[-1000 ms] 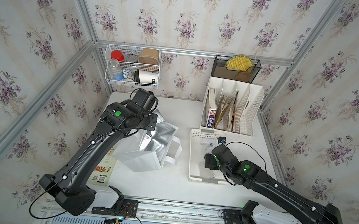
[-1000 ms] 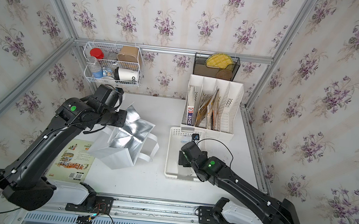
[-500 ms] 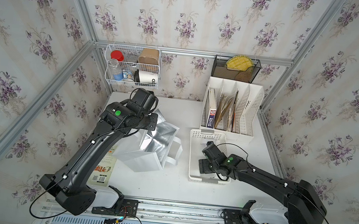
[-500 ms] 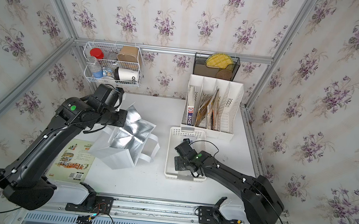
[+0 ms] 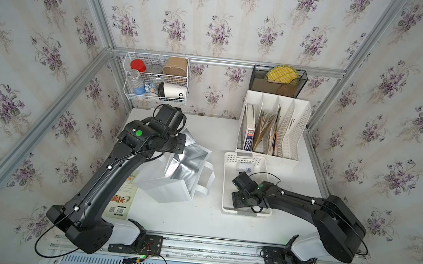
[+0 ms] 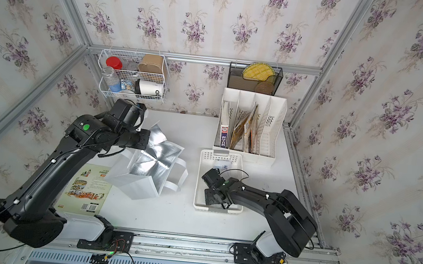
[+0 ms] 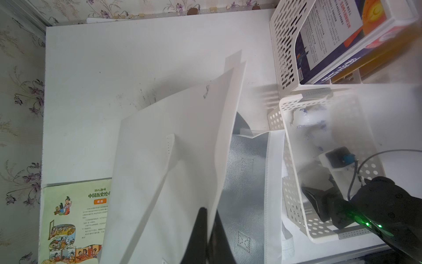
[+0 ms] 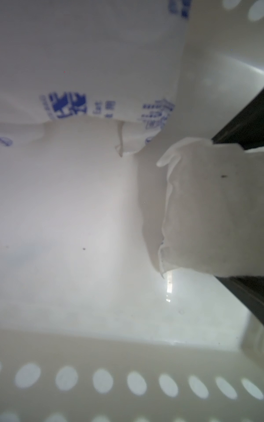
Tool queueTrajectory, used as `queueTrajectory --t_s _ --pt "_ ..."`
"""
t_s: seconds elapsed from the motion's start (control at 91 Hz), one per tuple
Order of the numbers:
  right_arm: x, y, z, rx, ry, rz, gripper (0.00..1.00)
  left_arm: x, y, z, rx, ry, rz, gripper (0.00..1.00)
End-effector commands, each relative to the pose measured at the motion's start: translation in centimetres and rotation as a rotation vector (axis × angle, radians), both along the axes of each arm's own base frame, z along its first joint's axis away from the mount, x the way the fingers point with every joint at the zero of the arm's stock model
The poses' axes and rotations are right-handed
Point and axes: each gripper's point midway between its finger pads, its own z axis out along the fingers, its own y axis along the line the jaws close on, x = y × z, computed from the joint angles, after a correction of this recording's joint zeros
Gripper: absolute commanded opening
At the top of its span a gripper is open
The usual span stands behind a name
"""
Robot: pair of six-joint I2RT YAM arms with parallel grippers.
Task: Place the ice pack in the delivery bag
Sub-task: Pick up the ice pack from the bin.
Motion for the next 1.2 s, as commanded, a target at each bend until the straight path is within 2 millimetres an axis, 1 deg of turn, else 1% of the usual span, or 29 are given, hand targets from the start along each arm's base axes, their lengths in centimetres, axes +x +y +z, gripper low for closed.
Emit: queueTrajectory --t_s 0.0,0.077,0.11,0.132,0.176,0.22,0.264,0.418,0.516,0.571,0.637,0.725,0.802,0.879,0.967,1.044,1.187 --pt "0.0 0.5 -0.5 0.018 0.017 -0.002 0.69 -0.2 -0.1 0.0 -0.008 0.009 -0.002 0.00" --pt "0.0 0.5 -0.3 0.020 0.015 -0.003 0.60 -0.3 0.0 0.0 -0.007 0.007 0.001 0.00" --pt "0.1 0.6 0.0 0.026 0.009 -0.004 0.54 -0.3 0.0 0.0 -0.007 0.005 0.000 0.00" --pt "0.2 0.7 0.2 0.033 0.002 -0.005 0.52 -0.3 0.0 0.0 -0.008 0.005 0.000 0.00" --pt "0.4 0.9 1.1 0.053 -0.018 -0.005 0.44 -0.3 0.0 0.1 -0.010 0.005 -0.001 0.00" --pt "0.7 1.2 2.1 0.078 -0.043 -0.005 0.37 -0.4 0.0 0.1 -0.013 0.006 -0.001 0.00" --pt "1.0 1.5 3.4 0.105 -0.071 -0.004 0.33 -0.4 0.0 0.1 -0.015 0.006 -0.002 0.00" --pt "2.4 2.6 9.2 0.221 -0.202 0.004 0.21 -0.4 -0.1 0.4 -0.026 -0.004 -0.003 0.00" --pt "2.9 2.7 12.8 0.293 -0.289 -0.001 0.20 -0.5 -0.2 0.5 -0.035 -0.004 -0.001 0.00" --pt "3.1 2.5 14.0 0.306 -0.326 -0.013 0.20 -0.5 -0.2 0.5 -0.039 -0.005 -0.001 0.00" --pt "3.3 1.9 14.6 0.301 -0.349 -0.036 0.19 -0.6 -0.2 0.5 -0.040 -0.002 -0.002 0.00" --pt "3.4 1.6 14.5 0.300 -0.351 -0.052 0.17 -0.7 -0.1 0.5 -0.041 -0.004 0.000 0.00" --pt "3.5 1.8 14.5 0.309 -0.349 -0.059 0.13 -0.7 -0.3 0.5 -0.052 -0.003 -0.002 0.00" --pt "3.6 2.3 15.5 0.346 -0.362 -0.051 0.10 -0.8 -0.5 0.5 -0.066 0.002 -0.007 0.00" --pt "3.7 3.0 17.6 0.414 -0.401 -0.028 0.09 -0.8 -0.7 0.6 -0.076 0.005 -0.007 0.00" --pt "3.6 3.4 20.1 0.484 -0.447 -0.007 0.09 -0.7 -0.7 0.6 -0.079 0.006 -0.002 0.00" --pt "2.4 4.9 24.9 0.644 -0.484 0.071 0.08 -0.6 -1.1 0.9 -0.106 0.009 0.003 0.00"
